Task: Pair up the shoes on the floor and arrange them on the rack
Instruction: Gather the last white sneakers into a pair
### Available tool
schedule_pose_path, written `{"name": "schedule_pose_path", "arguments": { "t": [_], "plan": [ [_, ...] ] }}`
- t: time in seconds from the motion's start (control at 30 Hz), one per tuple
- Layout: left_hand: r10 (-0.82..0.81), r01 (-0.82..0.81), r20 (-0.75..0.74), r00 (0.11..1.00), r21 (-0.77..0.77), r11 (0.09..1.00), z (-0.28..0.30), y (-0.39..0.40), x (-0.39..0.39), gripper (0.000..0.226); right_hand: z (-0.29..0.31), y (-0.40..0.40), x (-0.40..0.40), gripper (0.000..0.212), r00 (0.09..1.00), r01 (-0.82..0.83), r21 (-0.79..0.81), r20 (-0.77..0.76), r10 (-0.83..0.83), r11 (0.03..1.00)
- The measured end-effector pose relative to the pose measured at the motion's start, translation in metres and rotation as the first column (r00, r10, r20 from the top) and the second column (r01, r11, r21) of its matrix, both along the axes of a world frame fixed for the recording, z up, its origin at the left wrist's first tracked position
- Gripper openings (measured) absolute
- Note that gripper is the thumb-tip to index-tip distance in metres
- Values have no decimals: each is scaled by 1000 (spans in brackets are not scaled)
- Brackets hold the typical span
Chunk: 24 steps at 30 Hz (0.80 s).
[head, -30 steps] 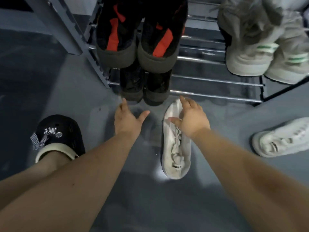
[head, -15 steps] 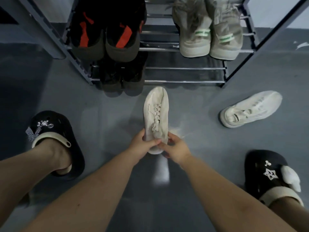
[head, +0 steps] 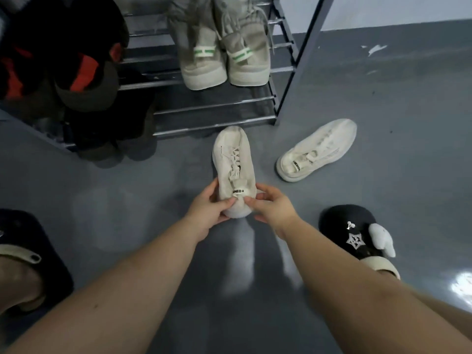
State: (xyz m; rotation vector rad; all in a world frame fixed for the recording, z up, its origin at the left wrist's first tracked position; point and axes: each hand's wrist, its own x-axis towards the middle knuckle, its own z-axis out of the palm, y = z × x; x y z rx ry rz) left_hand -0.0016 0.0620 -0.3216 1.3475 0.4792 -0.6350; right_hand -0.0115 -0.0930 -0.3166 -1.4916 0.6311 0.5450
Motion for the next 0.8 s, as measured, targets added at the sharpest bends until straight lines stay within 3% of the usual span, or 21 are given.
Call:
{"name": "schedule_pose_path", "arguments": {
  "t": [0.27,0.5,0.6,0.73,0.8],
  "plan": [
    [26,-19,-96,995,72,997,-36,-23,7,63,-38,-63,37,76,910,368,-237,-106,-400,899],
    [15,0,-112,994,134,991,-53,-19,13,69,-51,-81,80,86,829,484,-135,-247,-503,864],
    [-26,41,-121,992,124,991,-55,-21,10,72,-52,-80,87,73,789,551,-30,-307,-533,834],
    [-21,40,-135,991,142,989,-55,-19,13,68,-48,-72,95,42,816,520,-25,-281,-506,854],
    [-9,30,-141,990,142,989,-55,-17,15,57,-46,-71,95,46,822,505,-24,-291,-489,863]
  ]
}}
